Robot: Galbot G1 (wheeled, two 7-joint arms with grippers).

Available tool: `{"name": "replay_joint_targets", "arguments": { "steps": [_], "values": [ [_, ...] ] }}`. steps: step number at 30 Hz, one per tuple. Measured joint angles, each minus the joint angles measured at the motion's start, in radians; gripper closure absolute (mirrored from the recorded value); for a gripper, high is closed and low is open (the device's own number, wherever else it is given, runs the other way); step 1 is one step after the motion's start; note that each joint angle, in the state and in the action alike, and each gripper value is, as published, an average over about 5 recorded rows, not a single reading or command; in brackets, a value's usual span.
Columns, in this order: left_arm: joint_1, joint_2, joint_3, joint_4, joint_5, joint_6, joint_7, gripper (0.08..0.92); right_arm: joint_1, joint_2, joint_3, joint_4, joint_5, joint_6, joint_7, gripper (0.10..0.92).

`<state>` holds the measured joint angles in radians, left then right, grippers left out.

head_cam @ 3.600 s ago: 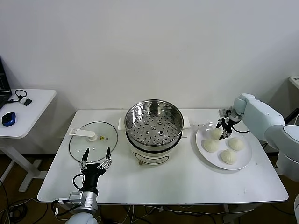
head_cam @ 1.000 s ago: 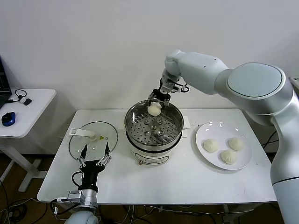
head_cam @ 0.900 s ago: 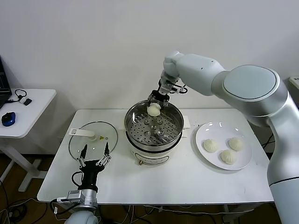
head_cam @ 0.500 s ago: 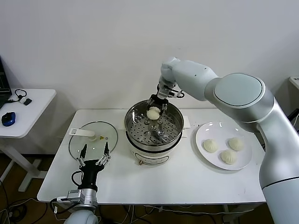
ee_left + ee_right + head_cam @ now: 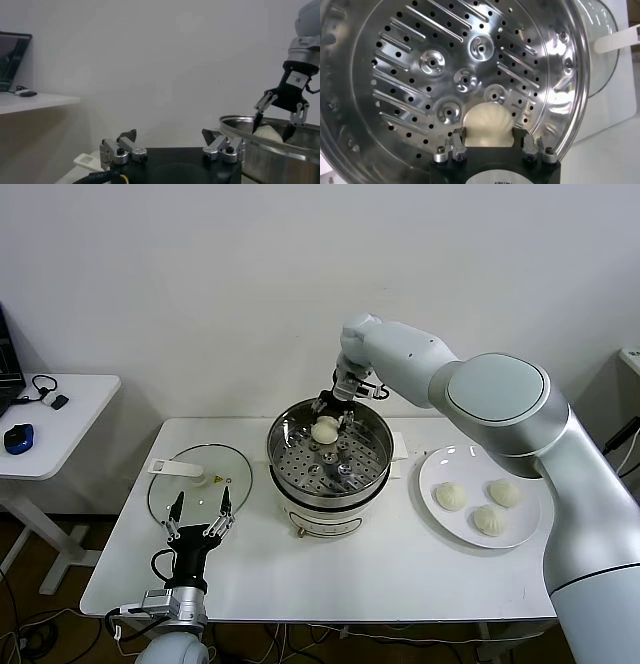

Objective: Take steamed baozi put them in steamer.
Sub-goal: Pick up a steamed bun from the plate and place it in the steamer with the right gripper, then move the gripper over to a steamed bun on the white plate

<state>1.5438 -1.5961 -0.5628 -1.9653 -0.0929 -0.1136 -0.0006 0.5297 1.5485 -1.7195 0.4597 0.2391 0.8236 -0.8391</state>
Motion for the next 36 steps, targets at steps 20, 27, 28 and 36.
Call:
{"name": "replay_joint_targets", "arguments": {
  "steps": [20, 27, 28, 36],
  "values": [
    [0.016, 0.002, 0.003, -0.023, 0.000, 0.002, 0.000, 0.177, 0.042, -0.029, -0.015, 0.041, 0.007, 0.000, 0.039, 0.203],
    [0.026, 0.005, 0.002, -0.039, -0.001, 0.008, 0.001, 0.177, 0.110, -0.053, -0.061, 0.110, 0.076, 0.000, 0.028, 0.203],
    [0.028, 0.006, 0.002, -0.042, -0.001, 0.009, 0.001, 0.177, 0.123, -0.058, -0.070, 0.122, 0.090, 0.000, 0.026, 0.203],
    [0.040, 0.014, -0.004, -0.064, -0.007, 0.014, 0.002, 0.177, 0.243, -0.113, -0.168, 0.259, 0.216, 0.000, 0.024, 0.203]
  ]
}}
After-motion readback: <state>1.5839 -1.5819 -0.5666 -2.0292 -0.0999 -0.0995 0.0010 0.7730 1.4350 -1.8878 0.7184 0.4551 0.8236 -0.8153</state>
